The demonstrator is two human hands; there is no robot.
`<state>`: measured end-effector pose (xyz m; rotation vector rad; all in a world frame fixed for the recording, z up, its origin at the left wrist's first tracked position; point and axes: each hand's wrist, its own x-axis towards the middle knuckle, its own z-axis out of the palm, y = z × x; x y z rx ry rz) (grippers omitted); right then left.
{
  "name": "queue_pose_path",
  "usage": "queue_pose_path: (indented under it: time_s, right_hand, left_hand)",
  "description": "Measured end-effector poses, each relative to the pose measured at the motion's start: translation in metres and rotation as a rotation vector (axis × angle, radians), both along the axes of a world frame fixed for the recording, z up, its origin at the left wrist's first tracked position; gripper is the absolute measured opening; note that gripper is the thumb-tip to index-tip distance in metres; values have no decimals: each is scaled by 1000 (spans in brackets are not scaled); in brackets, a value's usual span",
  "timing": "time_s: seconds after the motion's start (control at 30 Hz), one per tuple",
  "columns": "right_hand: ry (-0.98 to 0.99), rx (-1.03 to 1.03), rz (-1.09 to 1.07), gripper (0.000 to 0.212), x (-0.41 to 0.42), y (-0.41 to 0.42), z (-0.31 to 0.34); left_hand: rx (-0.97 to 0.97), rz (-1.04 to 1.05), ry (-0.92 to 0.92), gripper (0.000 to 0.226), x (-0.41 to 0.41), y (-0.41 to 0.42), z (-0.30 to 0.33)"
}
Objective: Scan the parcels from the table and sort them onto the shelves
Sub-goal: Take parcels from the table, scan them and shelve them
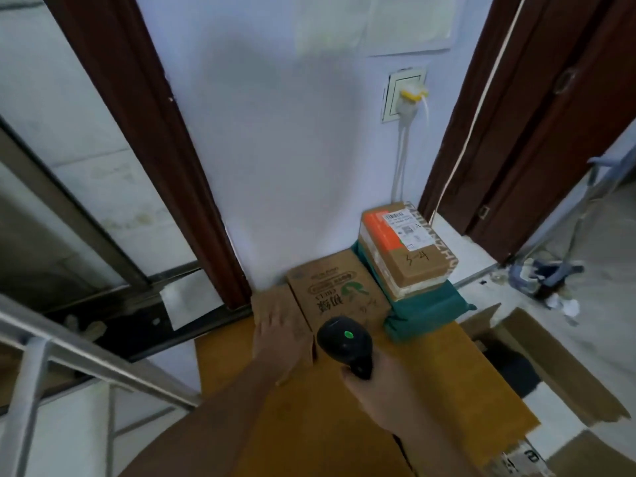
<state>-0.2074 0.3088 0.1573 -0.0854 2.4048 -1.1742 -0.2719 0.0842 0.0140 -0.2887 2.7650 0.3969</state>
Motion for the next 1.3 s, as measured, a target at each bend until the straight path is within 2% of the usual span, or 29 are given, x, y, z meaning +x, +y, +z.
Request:
queue_pose_path:
  time_s: [0.1,0.2,0.47,0.6,0.7,0.83,0.97,1.1,1.17,1.23,1.3]
  right_hand:
    - [-17,14,79,30,-25,6,-8]
    - [-28,-16,122,15,-40,9,-14]
    - [-123,-102,207,8,-53,3,-27]
    - [-170,-133,201,6,-52,-2,-32]
    - [-182,-139,202,8,-50,-4,-34]
    - [-184,-143,221,8,-44,-6,-40]
    - [-210,-156,221,7,-32,-10,-46]
    - [-228,-162,162,10,-20,-15,-51]
    - [-225,-172,132,12,-14,-20,-51]
    - [-202,-184,120,22,-8,-25,-50]
    - [-172,-185,119,26,-2,-31,-48]
  left_hand:
    - [-34,10,-15,68,-8,12,-2]
    - [-51,77,-29,72,-8,21,1]
    - [166,504,118,83,12,12,-14]
    - [329,785,163,106,18,6,-16]
    - [415,951,175,108,23,-4,-19]
    - [556,1069,222,113,35,-19,-35]
    - [864,1272,126,129,52,-26,-39]
    - [1115,1396,2,111,75,-20,-30]
    - [1295,1482,5,98,85,-13,-28]
    - [1494,1545,17,79,94,-3,-21]
    - [1585,1564,46,74,101,9,-17]
